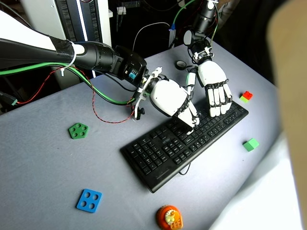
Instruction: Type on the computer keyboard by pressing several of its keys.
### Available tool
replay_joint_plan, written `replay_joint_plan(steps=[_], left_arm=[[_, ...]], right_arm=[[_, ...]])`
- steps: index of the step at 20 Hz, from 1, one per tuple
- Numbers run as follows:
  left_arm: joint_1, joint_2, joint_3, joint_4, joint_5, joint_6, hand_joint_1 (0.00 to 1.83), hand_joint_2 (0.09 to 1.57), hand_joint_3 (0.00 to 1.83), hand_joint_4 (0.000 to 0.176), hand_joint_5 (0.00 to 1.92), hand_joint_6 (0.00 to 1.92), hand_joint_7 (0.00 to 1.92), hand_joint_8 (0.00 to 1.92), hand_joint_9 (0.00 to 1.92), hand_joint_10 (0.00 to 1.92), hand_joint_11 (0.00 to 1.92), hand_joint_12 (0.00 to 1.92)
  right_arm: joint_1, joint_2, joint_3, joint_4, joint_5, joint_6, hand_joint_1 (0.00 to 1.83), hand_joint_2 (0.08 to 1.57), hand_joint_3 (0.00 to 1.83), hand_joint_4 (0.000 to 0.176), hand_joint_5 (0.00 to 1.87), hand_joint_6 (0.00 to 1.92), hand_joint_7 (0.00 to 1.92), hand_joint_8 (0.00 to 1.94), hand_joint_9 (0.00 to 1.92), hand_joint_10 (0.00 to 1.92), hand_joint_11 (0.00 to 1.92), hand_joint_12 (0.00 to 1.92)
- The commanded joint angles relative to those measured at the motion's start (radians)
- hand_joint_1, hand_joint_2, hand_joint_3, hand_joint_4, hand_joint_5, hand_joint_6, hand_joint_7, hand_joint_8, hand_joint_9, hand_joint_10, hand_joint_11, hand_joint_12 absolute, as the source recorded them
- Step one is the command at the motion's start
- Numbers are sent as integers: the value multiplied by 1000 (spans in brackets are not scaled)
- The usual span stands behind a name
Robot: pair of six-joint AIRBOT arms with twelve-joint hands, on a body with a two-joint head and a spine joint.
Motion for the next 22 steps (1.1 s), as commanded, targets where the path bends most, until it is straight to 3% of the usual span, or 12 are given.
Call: replay_joint_plan(steps=[1,2,3,5,6,8,10,11,14,16,17,22], left_arm=[[-5,4,-1,30,107,-10,166,1274,2,0,686,139,351,0,229,30,0,825],[-5,5,-1,30,105,-10,167,1277,2,0,725,137,359,3,235,28,0,777],[-5,6,-1,30,105,-10,146,1278,2,0,560,55,435,22,269,36,0,700],[-4,7,-1,30,103,-10,146,1276,0,16,234,1,538,29,450,96,0,858],[-4,8,-1,30,102,-11,144,1280,1,24,231,8,512,12,483,103,0,979],[-4,8,-2,30,101,-11,134,1286,3,0,481,102,375,1,375,49,0,1195],[-4,8,-3,30,101,-11,188,1293,1,0,773,148,407,6,285,7,0,1010],[-4,8,-3,30,101,-11,155,1301,3,0,702,93,451,13,288,7,0,923],[-5,10,-2,30,101,-11,148,1303,2,0,306,4,518,16,526,107,0,1235],[-9,11,1,30,101,-11,168,1300,0,0,630,151,400,0,351,32,0,1233],[-11,12,2,30,101,-11,184,1298,0,0,661,165,400,4,343,29,0,1222],[-12,14,0,30,102,-12,149,1308,3,0,444,57,438,9,408,58,0,1250]], right_arm=[[1,0,7,-25,17,0,19,1186,0,0,807,400,642,3,374,530,0,1428],[2,0,8,-18,15,0,16,1191,1,0,717,569,675,5,452,459,0,1401],[3,0,9,-16,15,0,19,1195,1,0,584,556,748,29,549,486,0,1406],[8,-2,10,-16,15,0,6,1203,1,0,504,296,844,42,560,840,32,1566],[10,-4,11,-16,19,4,4,1203,0,0,569,248,813,23,467,913,36,1598],[15,-9,11,-16,27,10,5,1193,0,0,818,273,656,0,331,642,0,1560],[18,-14,11,-16,39,10,0,1191,0,0,896,302,651,3,400,440,0,1453],[19,-16,11,-16,54,10,11,1191,0,0,831,300,689,5,491,402,0,1440],[23,-19,11,-16,69,10,2,1207,1,0,568,142,755,7,600,636,60,1557],[24,-21,11,-16,75,10,0,1203,0,0,795,226,672,0,440,627,26,1574],[24,-22,11,-16,80,10,0,1205,0,0,761,209,661,0,446,630,37,1582],[26,-25,11,-16,94,12,7,1207,0,0,618,138,675,9,506,648,96,1567]])
